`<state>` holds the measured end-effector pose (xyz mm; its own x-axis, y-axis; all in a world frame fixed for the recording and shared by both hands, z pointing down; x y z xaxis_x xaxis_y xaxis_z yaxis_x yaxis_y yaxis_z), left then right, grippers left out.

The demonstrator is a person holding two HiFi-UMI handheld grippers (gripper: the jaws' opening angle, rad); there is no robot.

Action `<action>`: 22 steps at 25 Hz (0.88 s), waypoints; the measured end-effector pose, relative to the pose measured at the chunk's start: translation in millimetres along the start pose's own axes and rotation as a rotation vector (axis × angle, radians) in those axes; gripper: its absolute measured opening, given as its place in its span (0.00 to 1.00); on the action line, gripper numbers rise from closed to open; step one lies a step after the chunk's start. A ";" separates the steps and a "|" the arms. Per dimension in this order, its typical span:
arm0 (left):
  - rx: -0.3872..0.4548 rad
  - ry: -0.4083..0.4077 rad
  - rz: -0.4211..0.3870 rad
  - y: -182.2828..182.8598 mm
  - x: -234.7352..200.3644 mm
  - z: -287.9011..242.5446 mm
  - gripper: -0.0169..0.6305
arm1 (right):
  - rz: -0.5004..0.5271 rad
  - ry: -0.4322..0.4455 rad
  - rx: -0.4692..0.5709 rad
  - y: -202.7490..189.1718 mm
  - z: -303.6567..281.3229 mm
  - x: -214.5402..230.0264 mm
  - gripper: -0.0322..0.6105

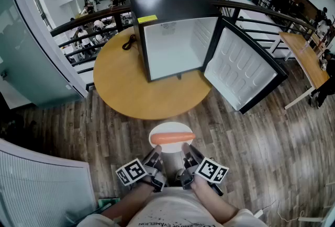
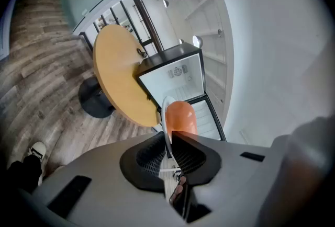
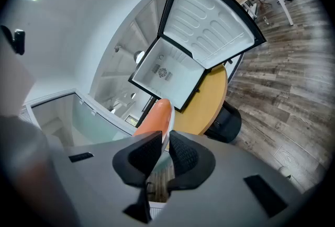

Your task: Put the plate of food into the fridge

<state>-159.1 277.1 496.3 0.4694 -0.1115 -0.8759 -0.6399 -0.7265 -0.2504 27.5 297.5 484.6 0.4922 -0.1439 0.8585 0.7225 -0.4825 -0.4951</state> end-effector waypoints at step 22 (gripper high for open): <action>-0.001 0.009 -0.010 10.4 -7.9 0.2 0.10 | -0.036 0.010 0.006 -7.6 -11.2 2.4 0.14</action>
<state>-169.6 270.6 500.6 0.4811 -0.1103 -0.8697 -0.6345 -0.7284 -0.2586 17.8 291.1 491.9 0.4605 -0.1352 0.8773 0.7426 -0.4827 -0.4642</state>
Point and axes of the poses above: the fingertips, and each gripper's own axes: z backward along the fingers, x to its right, y out of its top, the point moved 6 cm from there along z, backward along the fingers, and after that the axes turned 11 degrees about y, right-handed, at the moved point
